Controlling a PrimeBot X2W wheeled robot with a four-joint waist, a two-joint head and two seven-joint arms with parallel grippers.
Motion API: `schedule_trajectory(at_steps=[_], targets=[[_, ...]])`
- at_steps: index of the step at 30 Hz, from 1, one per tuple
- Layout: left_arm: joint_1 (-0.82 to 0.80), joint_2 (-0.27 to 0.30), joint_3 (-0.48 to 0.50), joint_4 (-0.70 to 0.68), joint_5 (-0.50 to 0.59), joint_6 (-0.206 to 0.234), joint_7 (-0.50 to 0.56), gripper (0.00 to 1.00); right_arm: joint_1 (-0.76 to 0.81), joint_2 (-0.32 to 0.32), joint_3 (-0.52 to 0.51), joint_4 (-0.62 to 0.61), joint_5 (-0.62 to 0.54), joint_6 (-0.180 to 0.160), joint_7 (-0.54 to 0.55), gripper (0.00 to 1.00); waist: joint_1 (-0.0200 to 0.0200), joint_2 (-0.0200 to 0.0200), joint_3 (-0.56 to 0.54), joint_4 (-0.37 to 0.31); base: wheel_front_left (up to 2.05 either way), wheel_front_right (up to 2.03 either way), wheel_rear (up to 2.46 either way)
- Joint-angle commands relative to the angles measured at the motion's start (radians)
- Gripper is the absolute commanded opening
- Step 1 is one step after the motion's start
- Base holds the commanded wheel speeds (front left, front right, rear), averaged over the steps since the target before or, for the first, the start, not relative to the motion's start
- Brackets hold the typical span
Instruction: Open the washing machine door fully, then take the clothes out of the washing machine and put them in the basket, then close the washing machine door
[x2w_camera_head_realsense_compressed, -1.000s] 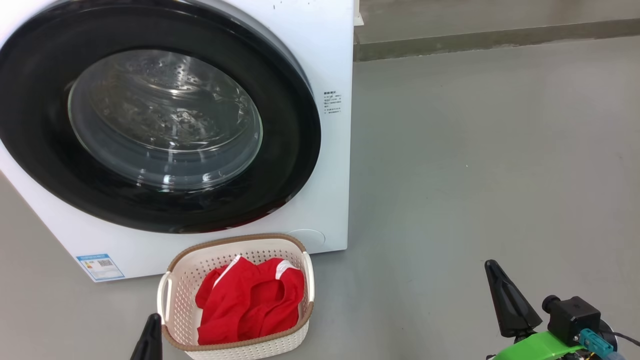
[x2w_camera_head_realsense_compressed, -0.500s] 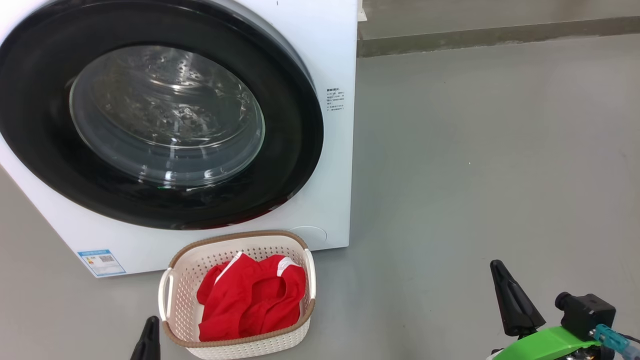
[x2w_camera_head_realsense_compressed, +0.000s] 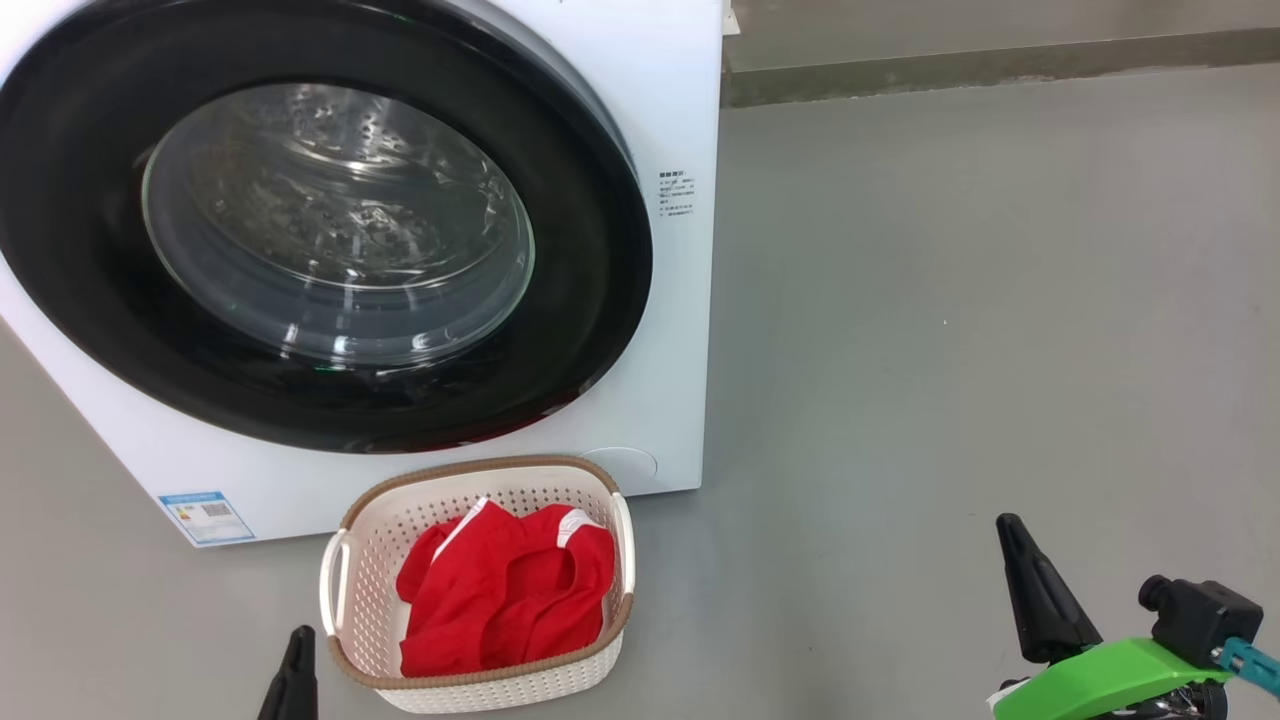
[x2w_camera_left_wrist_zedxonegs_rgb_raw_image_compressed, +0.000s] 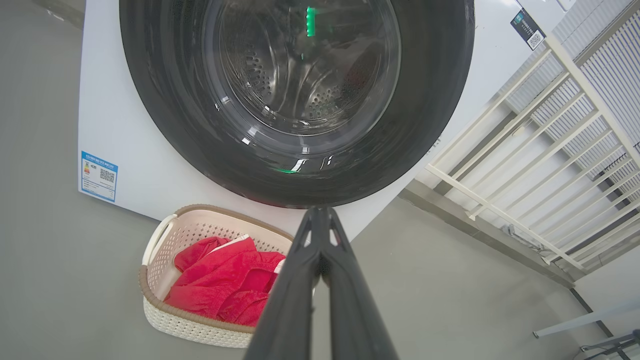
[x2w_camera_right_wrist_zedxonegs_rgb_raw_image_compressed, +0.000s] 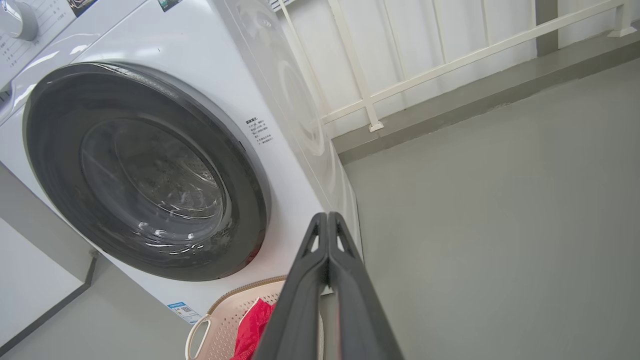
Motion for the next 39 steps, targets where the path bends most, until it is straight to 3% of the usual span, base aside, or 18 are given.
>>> schedule_trajectory(at_steps=[1, 39], targets=[[-0.050, 0.009, 0.016, -0.018, -0.036, -0.002, 0.010, 0.00, -0.051, -0.017, -0.003, -0.022, 0.050, 0.000, 0.007, 0.00, -0.0001, -0.0001, 0.001, 0.001, 0.00, 0.00, 0.00], [-0.114, 0.006, 0.033, 0.014, -0.413, -0.004, 0.117, 0.00, -0.085, -0.022, -0.036, -0.012, 0.472, -0.001, 0.113, 0.00, -0.0001, -0.0001, 0.020, 0.019, 0.00, 0.00, 0.00]])
